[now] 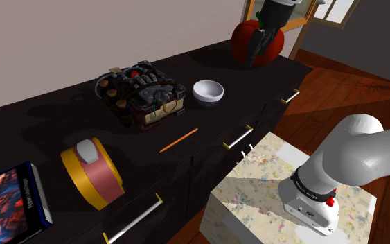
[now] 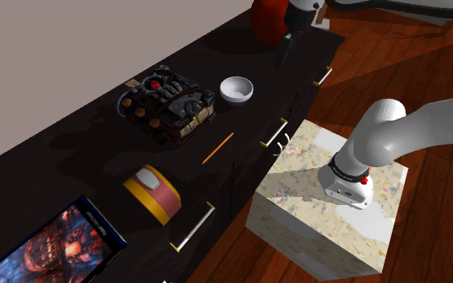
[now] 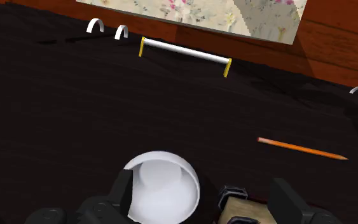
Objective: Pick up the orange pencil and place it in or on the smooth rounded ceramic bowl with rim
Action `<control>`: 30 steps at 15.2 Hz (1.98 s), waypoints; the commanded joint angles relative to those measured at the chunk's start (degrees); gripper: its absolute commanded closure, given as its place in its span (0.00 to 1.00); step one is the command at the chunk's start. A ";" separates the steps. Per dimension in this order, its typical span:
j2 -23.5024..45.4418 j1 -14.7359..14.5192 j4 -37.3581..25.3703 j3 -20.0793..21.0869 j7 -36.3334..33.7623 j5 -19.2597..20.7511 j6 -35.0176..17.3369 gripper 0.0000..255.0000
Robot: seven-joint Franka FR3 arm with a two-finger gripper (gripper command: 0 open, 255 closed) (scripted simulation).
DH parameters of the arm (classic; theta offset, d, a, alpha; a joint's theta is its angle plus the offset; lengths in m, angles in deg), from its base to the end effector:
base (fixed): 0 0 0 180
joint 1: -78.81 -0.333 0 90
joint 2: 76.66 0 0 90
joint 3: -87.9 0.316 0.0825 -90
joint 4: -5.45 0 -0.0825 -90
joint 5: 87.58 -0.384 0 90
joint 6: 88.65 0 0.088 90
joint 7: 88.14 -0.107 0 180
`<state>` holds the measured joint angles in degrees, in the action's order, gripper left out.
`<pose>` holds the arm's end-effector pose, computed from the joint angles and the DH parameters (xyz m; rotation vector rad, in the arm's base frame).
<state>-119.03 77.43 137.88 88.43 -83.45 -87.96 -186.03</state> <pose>0.3328 0.0126 0.6092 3.1274 0.1765 0.2003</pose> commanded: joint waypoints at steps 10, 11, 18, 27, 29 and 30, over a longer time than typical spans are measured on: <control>10.01 -8.80 4.52 2.27 16.90 2.41 -15.67 0.00; 11.13 -9.71 4.99 2.57 18.69 2.71 -17.38 0.00; 18.85 -15.67 8.36 4.96 30.71 5.24 -29.26 0.00; 28.03 -21.33 13.01 8.42 43.40 10.29 -43.76 0.00; 29.40 -21.01 13.35 8.47 42.97 10.93 -45.44 0.00; 30.10 -20.84 13.49 8.49 42.73 11.27 -46.27 0.00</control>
<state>-89.46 56.49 150.85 96.91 -40.70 -77.05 -231.20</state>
